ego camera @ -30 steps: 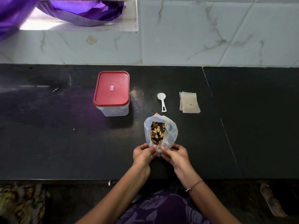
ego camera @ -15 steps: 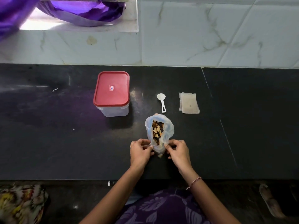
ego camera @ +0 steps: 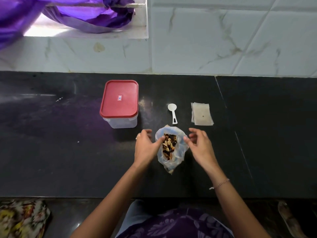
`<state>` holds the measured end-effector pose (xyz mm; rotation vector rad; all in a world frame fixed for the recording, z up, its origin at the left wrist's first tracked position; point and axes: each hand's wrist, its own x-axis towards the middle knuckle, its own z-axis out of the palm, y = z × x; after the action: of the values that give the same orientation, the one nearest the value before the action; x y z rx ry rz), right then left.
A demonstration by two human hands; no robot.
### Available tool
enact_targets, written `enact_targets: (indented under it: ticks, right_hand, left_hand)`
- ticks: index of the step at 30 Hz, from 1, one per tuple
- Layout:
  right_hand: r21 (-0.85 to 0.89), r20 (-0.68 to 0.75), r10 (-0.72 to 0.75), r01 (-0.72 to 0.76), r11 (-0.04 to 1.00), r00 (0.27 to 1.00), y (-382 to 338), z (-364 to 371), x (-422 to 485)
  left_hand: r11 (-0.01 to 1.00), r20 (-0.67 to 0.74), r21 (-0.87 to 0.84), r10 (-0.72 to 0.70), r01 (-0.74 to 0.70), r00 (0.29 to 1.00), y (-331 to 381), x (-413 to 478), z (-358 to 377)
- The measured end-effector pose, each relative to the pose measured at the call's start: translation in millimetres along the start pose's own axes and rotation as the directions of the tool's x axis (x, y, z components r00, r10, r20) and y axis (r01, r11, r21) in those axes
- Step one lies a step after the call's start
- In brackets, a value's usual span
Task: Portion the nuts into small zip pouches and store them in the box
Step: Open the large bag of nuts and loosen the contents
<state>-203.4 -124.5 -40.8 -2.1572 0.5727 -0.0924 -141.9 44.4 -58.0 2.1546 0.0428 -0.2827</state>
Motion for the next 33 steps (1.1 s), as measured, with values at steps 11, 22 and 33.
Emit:
enact_targets:
  ticks: [11, 22, 33]
  right_hand:
    - [-0.231, 0.057, -0.101, 0.111, 0.966, 0.993, -13.8, 36.7, 28.6]
    - [-0.088, 0.316, -0.022, 0.052, 0.995, 0.949, -3.4, 23.3, 69.5]
    - [-0.003, 0.301, 0.115, -0.119, 0.993, 0.947, -5.5, 33.4, 71.3]
  left_hand:
    - [0.977, 0.139, -0.192, -0.068, 0.094, 0.988, 4.6, 32.8, 17.0]
    - [0.880, 0.463, -0.303, -0.199, 0.365, 0.864, 5.1, 57.5, 8.7]
    - [0.999, 0.267, 0.024, 0.022, -0.029, 0.963, -0.8, 59.7, 17.0]
